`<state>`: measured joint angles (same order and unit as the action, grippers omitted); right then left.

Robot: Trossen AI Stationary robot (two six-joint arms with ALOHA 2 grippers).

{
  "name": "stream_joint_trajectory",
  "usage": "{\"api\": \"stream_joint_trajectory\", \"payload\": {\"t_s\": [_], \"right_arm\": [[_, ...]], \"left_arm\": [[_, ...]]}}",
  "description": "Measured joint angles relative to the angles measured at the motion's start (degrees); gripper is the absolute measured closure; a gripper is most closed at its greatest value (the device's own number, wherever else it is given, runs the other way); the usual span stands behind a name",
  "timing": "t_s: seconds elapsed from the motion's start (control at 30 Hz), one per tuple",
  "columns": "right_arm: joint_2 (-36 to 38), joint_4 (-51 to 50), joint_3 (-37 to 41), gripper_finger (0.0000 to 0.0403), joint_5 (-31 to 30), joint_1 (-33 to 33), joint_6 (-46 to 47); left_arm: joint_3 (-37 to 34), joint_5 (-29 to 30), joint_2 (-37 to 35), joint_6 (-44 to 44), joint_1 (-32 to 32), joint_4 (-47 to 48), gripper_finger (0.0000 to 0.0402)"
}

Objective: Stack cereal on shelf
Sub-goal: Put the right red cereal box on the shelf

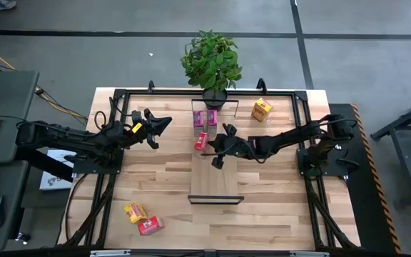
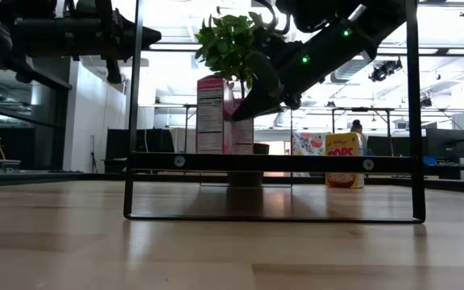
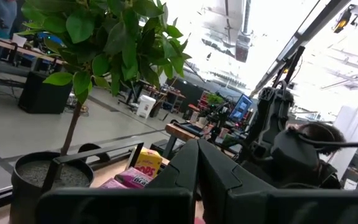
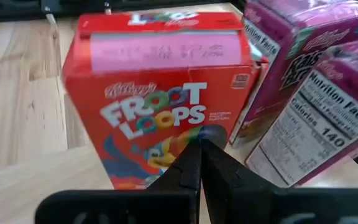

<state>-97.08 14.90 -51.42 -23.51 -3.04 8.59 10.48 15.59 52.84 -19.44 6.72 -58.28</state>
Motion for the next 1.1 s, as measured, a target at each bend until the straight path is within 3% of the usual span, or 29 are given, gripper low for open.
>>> {"api": "stream_joint_trajectory", "payload": {"t_s": [0.37,0.63,0.97,1.1], "right_arm": [[0.02,2.07,0.02,0.0403,2.71,1.68,-0.27],[0.83,-4.29,0.02,0.0403,3.39,0.97,1.93],[-0.06,-3.46,0.07,0.0403,6.01,1.70,3.48],[-1.77,-1.87,0.07,0.0403,9.88,2.77,4.49]], "left_arm": [[0.00,0.00,0.00,0.03,0.00,0.00,0.0401],[0.00,0.00,0.00,0.04,0.00,-0.02,0.0402],[0.00,0.02,0.00,0.00,0.00,-0.04,0.0401],[0.00,0.02,0.00,0.00,0.00,-0.03,0.0401]]}}
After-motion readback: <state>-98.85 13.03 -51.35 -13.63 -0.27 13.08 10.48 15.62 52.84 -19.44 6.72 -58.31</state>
